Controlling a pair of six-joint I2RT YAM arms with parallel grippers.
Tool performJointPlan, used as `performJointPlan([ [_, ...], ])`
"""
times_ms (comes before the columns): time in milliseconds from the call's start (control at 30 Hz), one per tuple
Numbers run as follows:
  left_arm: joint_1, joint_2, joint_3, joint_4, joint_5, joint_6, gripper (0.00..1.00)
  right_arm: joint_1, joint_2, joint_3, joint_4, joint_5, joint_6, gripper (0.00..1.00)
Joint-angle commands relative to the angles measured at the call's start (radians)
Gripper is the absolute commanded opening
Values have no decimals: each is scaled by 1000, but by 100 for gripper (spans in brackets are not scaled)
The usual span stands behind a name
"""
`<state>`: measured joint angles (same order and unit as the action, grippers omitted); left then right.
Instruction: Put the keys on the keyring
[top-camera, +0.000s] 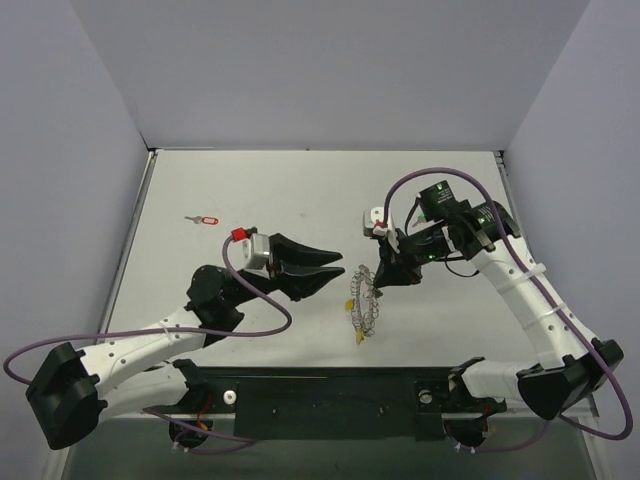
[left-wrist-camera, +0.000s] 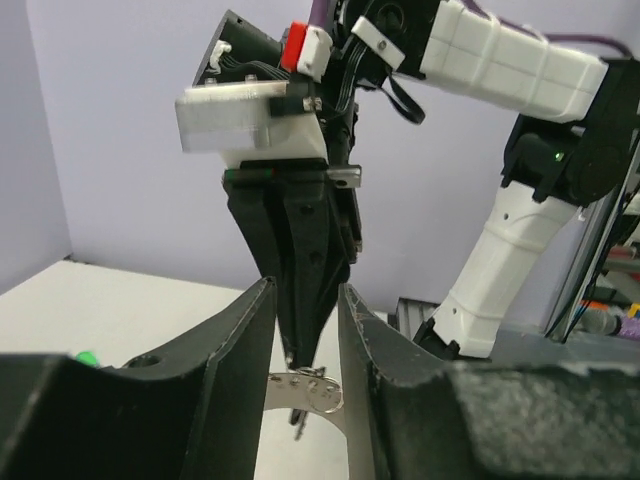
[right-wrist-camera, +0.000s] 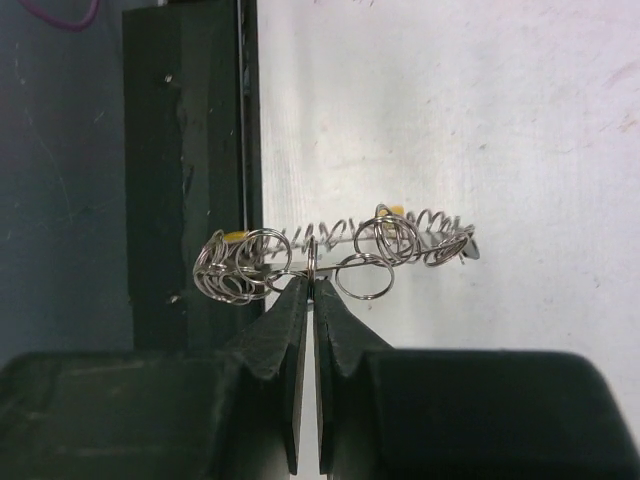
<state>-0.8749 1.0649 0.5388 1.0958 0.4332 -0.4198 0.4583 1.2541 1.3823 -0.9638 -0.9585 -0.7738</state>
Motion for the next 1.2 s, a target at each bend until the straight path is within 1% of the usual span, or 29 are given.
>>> performJointPlan([
  [0,-12,-51,160,-509,70,255,42,65,53,84,-224,115,-94,0],
  [33,-16,-55,200,-643,71,286,49,68,86,128,-315,127,-151,0],
  [67,-19,-59,217,-698,70,352,52,69,102,147,-363,129,-174,0],
  [100,-25,-66,242,-794,65,380,52,68,129,184,-392,147,-202,0],
  [167,-36,-78,256,-871,45,415,52,71,155,219,-490,185,-238,0],
  [233,-53,-82,256,-883,41,449,52,71,163,221,-498,214,-233,0],
  [267,-62,-77,256,-872,35,446,51,71,165,219,-501,219,-229,0],
  [367,-107,-31,254,-834,-3,444,45,74,172,221,-513,221,-237,0],
  [600,-139,101,240,-576,-44,382,42,72,180,221,-523,211,-239,0],
  [667,-142,130,242,-525,-47,372,40,72,182,215,-523,210,-242,0],
  [867,-167,193,265,-488,-74,372,37,71,176,210,-523,195,-243,0],
  [1167,-180,233,271,-458,-88,369,33,62,177,208,-524,178,-251,0],
])
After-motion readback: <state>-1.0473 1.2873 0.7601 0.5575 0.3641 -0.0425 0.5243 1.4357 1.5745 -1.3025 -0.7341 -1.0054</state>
